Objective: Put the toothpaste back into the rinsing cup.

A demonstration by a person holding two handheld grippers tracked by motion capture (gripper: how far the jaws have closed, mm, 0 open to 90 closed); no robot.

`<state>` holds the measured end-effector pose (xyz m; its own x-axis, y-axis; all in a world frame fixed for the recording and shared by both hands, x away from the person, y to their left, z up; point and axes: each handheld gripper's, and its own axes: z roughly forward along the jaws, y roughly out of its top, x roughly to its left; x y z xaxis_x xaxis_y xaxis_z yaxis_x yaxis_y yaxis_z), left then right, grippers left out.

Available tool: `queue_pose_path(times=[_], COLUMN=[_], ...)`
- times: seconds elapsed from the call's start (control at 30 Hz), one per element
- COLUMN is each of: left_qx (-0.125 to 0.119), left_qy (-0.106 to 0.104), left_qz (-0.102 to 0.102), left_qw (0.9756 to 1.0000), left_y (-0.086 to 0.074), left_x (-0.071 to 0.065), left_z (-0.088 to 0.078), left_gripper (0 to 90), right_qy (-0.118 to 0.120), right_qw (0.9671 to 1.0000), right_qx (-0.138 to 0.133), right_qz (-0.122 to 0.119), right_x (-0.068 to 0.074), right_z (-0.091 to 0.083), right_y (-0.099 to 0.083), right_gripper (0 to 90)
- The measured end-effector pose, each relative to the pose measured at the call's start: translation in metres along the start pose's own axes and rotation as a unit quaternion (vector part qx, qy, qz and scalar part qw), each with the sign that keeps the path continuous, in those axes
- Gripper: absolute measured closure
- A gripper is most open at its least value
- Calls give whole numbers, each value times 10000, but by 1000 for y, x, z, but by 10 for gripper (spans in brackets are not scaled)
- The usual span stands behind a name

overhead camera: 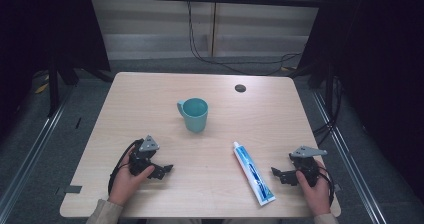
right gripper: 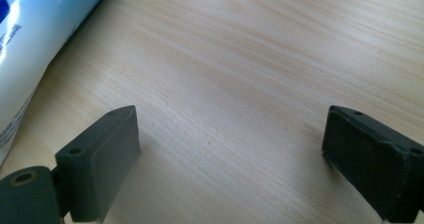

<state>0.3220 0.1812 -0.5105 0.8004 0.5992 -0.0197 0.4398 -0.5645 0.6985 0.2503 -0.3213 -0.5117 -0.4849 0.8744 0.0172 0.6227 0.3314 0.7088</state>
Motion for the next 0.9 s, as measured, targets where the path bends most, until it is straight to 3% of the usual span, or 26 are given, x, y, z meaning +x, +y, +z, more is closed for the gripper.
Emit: queue_pose_path(times=[0.13, 0.23, 0.43, 0.67, 0.9], left_qx=[-1, -5, -3, -29, -35], left_qy=[11, 10, 7, 16, 16], left_qz=[1, 13, 0, 10, 7], left_qw=[10000, 10000, 10000, 10000, 10000], left_y=[0, 0, 0, 0, -1], left_x=[0, 0, 0, 0, 0], left_z=[0, 0, 0, 0, 0], left_gripper=[14, 14, 15, 15, 15], right_qy=[21, -53, 98, 101, 340], right_qw=[10000, 9996, 9986, 9977, 9950], right_qx=[18, 236, 513, 621, 804], right_qz=[30, 110, 93, -257, -480], right_x=[0, 2, 5, 19, 33], right_z=[1, 2, 4, -1, 2], right_y=[2, 8, 25, 57, 78], right_gripper=[80, 104, 149, 171, 177])
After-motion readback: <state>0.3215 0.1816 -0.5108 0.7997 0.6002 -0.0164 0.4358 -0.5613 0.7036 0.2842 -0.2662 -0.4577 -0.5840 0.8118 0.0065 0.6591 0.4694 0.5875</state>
